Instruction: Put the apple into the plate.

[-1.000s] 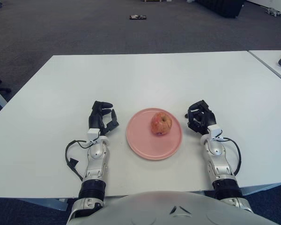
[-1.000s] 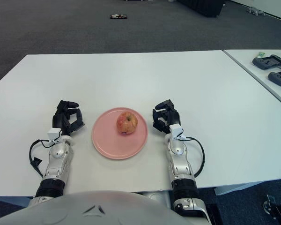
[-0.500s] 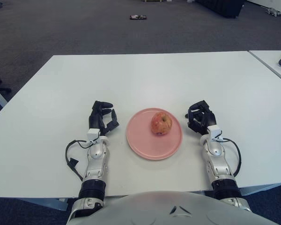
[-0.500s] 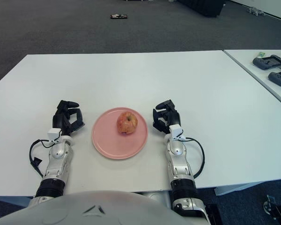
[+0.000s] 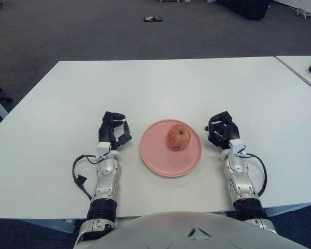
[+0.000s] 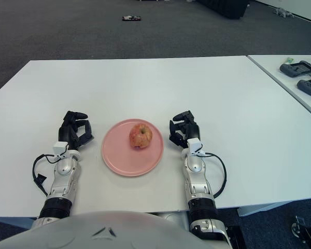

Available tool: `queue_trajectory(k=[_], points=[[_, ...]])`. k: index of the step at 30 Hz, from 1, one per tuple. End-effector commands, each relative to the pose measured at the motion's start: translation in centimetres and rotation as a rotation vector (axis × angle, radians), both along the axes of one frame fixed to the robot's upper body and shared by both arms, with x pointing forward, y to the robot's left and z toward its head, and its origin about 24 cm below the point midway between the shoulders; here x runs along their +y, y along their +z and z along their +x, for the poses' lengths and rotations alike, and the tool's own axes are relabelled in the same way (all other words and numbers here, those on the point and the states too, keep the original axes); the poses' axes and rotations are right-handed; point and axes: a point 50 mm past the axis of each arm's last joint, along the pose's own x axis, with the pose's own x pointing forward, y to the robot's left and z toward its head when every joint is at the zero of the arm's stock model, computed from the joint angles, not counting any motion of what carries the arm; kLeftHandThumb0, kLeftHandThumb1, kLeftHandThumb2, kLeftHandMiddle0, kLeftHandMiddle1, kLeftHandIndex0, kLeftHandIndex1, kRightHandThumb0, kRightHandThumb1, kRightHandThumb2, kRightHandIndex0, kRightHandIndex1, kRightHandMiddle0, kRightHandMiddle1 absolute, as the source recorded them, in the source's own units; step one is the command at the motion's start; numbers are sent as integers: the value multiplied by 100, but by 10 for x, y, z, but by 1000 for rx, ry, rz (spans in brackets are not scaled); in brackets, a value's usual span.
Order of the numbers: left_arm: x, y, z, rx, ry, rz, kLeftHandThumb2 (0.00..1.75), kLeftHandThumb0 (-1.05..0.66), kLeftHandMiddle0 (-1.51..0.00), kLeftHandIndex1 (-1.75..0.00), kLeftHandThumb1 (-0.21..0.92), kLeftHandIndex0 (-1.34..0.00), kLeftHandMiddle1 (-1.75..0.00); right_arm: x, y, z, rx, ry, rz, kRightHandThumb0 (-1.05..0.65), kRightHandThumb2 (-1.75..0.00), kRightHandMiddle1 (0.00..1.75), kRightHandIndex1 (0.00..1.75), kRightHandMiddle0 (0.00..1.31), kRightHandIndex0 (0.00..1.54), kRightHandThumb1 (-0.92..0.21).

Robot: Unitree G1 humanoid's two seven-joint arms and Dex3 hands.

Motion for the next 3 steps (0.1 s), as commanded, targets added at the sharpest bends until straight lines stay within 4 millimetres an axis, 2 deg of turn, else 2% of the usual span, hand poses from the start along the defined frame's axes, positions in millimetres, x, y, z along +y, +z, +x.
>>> queue_trajectory(k=[1, 3], points=[[4, -19, -12, 106, 10, -2, 114, -43, -67, -175, 47, -49, -175, -6, -9, -5, 48, -37, -9, -38, -89, 175, 142, 34, 56, -66], [4, -19, -13, 106, 9, -2, 114, -43, -67, -175, 47, -49, -175, -6, -8, -5, 47, -37, -9, -38, -89, 175, 142, 34, 56, -66]])
